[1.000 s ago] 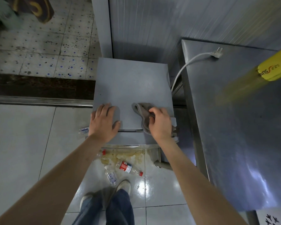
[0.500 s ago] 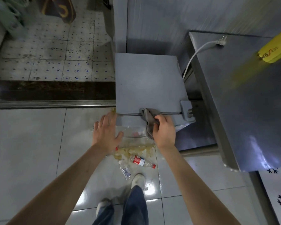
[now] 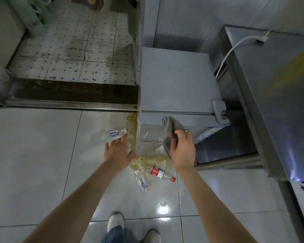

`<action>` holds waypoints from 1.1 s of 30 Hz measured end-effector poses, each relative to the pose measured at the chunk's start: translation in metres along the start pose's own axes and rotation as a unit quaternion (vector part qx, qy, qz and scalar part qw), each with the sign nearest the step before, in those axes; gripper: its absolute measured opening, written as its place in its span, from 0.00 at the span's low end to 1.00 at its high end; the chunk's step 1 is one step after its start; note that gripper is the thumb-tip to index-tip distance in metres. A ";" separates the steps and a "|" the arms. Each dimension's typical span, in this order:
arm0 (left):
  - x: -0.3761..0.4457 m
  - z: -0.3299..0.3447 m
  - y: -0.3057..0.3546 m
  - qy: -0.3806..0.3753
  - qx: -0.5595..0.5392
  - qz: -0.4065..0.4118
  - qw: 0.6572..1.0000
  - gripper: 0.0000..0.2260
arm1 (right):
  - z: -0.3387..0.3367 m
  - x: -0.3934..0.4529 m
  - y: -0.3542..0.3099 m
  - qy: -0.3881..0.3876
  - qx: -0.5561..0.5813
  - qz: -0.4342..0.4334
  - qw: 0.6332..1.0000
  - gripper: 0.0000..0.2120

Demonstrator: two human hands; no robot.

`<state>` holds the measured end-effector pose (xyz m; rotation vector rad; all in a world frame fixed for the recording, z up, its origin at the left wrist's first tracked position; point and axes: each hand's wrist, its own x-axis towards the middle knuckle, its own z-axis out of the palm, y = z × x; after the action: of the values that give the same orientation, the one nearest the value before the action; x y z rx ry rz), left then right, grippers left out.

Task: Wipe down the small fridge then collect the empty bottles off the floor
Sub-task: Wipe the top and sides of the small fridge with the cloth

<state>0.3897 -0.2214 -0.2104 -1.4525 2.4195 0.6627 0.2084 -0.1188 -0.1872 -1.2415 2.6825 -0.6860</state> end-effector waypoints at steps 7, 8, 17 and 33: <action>0.009 0.030 0.008 0.021 -0.008 0.006 1.000 0.29 | 0.029 -0.015 0.022 0.005 -0.010 -0.100 0.995 0.12; 0.013 0.034 0.010 0.030 -0.017 0.006 0.999 0.29 | 0.033 -0.015 0.024 0.003 -0.006 -0.114 0.993 0.11; 0.051 0.078 -0.005 0.156 -0.079 0.026 0.984 0.20 | 0.075 -0.012 0.050 0.074 0.041 -0.147 0.986 0.12; 0.133 0.136 -0.012 0.395 -0.127 0.169 0.894 0.12 | 0.145 0.021 0.086 0.259 0.086 -0.283 0.920 0.12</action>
<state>0.3341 -0.2611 -0.3878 -1.6398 3.3813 0.5287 0.1744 -0.1373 -0.3524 -2.0471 2.5139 -1.4715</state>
